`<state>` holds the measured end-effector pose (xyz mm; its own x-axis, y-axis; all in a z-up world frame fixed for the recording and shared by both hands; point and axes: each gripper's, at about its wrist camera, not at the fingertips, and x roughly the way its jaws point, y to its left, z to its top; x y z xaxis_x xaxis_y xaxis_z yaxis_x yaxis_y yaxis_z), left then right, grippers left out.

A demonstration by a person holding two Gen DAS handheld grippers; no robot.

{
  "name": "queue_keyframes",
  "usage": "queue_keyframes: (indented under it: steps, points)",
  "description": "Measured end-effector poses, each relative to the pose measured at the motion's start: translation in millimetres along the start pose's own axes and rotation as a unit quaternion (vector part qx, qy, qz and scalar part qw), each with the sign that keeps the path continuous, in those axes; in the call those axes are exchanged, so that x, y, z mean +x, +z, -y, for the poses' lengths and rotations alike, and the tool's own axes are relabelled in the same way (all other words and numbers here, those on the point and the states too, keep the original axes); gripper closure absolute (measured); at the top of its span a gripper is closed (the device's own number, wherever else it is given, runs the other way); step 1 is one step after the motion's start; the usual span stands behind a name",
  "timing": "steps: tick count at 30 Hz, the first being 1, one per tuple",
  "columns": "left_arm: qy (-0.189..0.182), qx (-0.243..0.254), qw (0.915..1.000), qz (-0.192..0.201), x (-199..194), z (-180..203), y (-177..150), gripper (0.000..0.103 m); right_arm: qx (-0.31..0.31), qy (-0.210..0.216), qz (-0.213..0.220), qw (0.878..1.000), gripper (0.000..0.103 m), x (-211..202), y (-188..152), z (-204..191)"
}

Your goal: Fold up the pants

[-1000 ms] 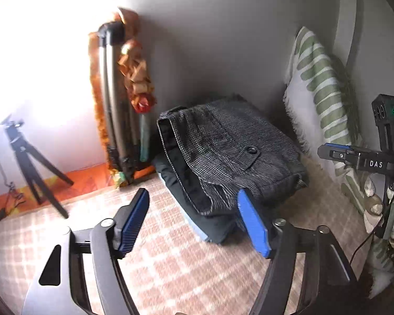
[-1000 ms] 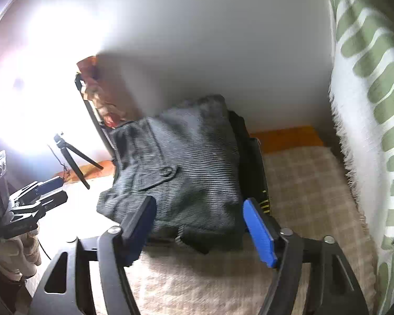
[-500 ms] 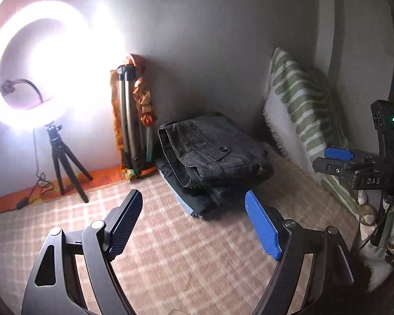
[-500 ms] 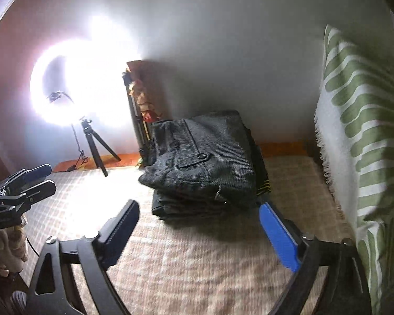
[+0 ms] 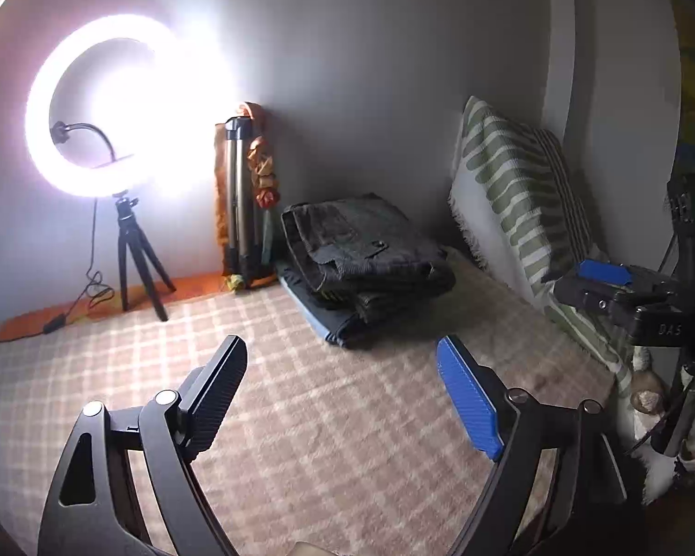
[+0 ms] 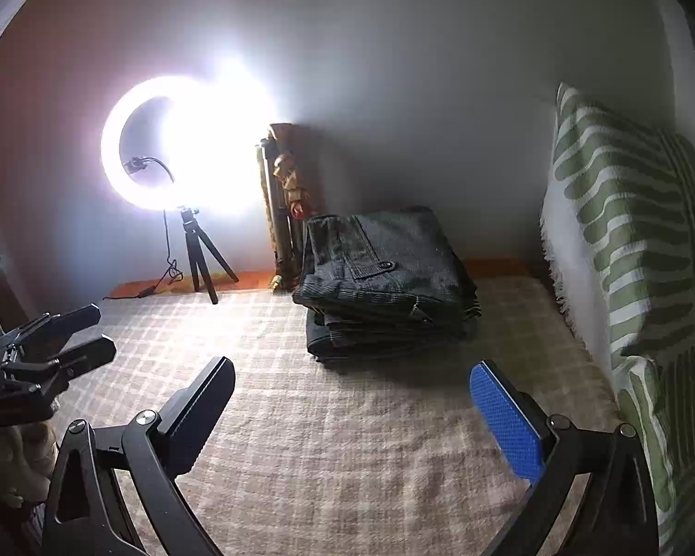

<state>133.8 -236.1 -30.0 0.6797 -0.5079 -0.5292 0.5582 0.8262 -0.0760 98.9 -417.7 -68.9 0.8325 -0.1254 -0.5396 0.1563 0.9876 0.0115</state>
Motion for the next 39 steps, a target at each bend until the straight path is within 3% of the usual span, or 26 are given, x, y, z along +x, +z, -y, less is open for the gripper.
queue_keyframes:
  steps: [13, 22, 39]
  points:
    - [0.014, -0.008, 0.9999, 0.002, -14, -11, -30, 0.019, -0.031, -0.026, 0.006, 0.999, 0.000, -19, -44, -37]
    - [0.019, -0.003, 0.9998, -0.011, -15, -7, -39, 0.019, -0.018, -0.048, 0.015, 0.999, 0.000, -26, -52, -40]
    - [0.025, 0.018, 0.9995, 0.007, -22, 6, -42, 0.013, -0.010, -0.078, 0.011, 0.997, 0.000, -25, -61, -40]
